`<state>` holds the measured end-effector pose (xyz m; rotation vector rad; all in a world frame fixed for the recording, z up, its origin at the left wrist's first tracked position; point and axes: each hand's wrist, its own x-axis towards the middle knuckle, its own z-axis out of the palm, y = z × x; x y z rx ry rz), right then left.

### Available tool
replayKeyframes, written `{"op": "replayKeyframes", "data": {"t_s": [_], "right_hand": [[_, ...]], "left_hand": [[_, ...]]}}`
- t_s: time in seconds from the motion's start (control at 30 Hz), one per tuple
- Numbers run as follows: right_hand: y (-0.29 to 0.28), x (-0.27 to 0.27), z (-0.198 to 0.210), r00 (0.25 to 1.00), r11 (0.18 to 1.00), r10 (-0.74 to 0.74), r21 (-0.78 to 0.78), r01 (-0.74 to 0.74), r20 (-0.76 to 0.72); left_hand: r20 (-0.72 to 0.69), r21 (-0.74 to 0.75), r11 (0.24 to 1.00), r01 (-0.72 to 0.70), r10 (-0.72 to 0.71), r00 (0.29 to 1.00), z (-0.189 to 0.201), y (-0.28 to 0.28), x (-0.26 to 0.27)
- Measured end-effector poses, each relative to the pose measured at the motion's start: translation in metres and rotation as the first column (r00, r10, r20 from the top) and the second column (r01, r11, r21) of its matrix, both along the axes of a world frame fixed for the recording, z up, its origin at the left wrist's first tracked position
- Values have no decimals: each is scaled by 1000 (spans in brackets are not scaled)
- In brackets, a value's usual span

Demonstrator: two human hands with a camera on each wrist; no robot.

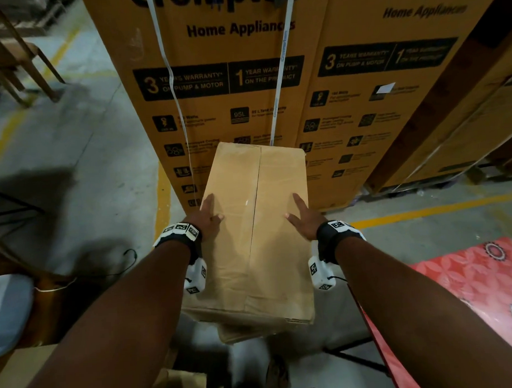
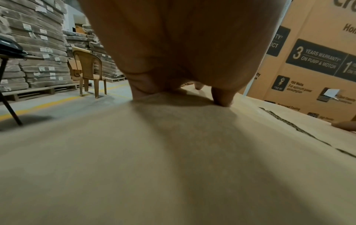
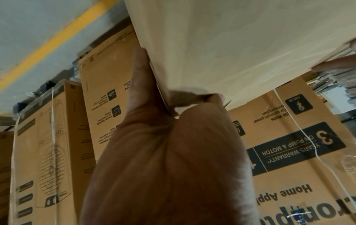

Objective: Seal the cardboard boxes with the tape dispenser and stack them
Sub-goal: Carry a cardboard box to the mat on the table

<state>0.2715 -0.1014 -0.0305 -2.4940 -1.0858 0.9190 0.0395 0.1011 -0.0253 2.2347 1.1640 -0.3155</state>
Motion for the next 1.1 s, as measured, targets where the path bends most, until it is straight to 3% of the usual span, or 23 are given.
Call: {"op": "replayKeyframes", "data": {"t_s": [0.7,1.1], "right_hand": [[-26,-1,-2,975,963,-148,201,180,-166],[-67,-19,21,974,952,-201,212,219,-103]], "left_hand": [[15,23,997,72,-73,997,28,-20,-4],[35,30,990,137,-138,990,47,-49,-20]]}}
